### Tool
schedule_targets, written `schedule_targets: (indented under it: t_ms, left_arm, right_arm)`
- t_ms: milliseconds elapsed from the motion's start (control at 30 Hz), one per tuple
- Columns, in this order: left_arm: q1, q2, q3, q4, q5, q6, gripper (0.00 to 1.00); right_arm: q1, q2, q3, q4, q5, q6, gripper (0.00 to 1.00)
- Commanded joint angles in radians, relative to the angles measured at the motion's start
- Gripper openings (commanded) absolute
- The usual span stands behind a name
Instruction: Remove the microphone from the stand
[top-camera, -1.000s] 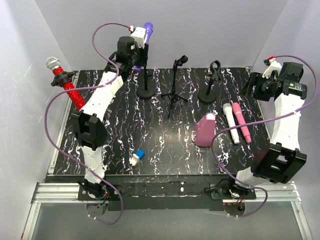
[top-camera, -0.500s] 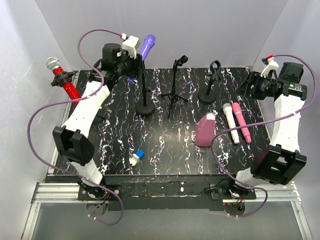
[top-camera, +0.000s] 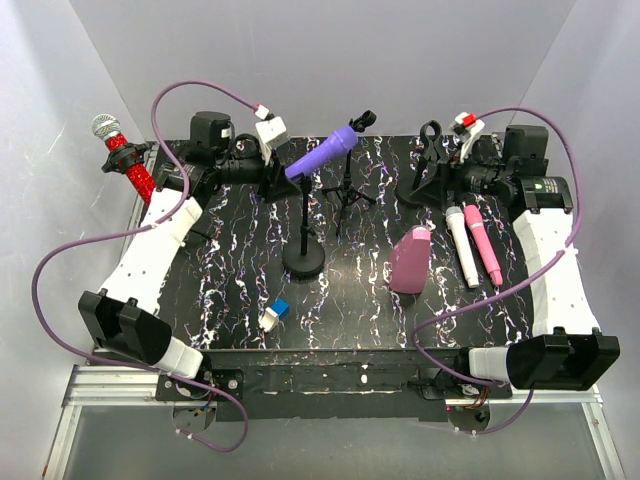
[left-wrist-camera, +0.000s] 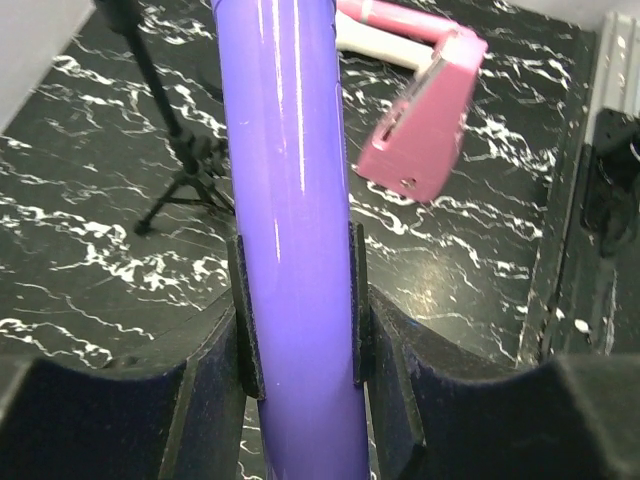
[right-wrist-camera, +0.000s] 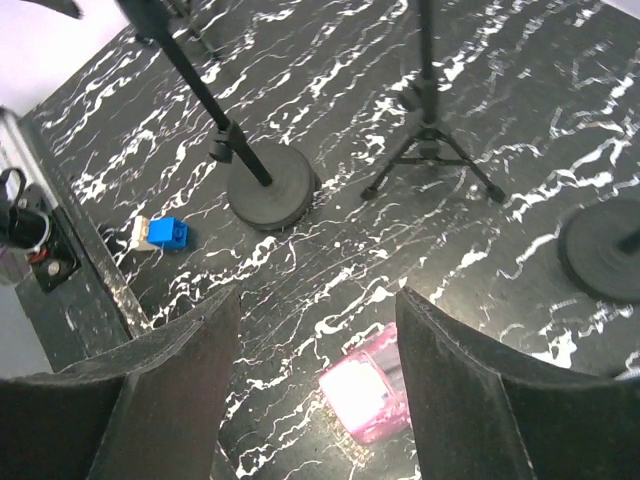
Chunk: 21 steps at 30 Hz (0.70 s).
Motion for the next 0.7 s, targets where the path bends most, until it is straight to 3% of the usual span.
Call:
schedule_targets:
  t_ms: [0, 33, 233, 400, 467, 667]
  left_arm:
    - [0.006, -0.051, -0.038, 0.030, 0.123, 0.086, 0.00]
    - [0.006, -0.060, -0.050, 0.045, 0.112, 0.092, 0.02]
    - [0.006, -0.080, -0.069, -0.007, 0.077, 0.184, 0.46]
    - [0.003, -0.067, -0.012, -0.028, 0.081, 0.197, 0.68]
    - [0.000, -0.042, 0.034, -0.028, 0.074, 0.183, 0.80]
    - [-0.023, 0.050, 0.156, 0.004, 0.097, 0.096, 0.78]
  right_arm:
    - [0.056, 0.002, -0.005, 0.034, -0.049, -0.087, 0.70]
    - [0.061, 0.000, -0.007, 0.037, -0.053, -0.085, 0.70]
    - [0.073, -0.003, -0.039, 0.052, -0.056, -0.085, 0.70]
    - [0.079, 0.006, -0.050, 0.063, -0.060, -0.072, 0.70]
    - [0.082, 0.011, -0.051, 0.066, -0.056, -0.067, 0.70]
    - [0.137, 0.002, -0.102, 0.141, -0.045, -0.079, 0.72]
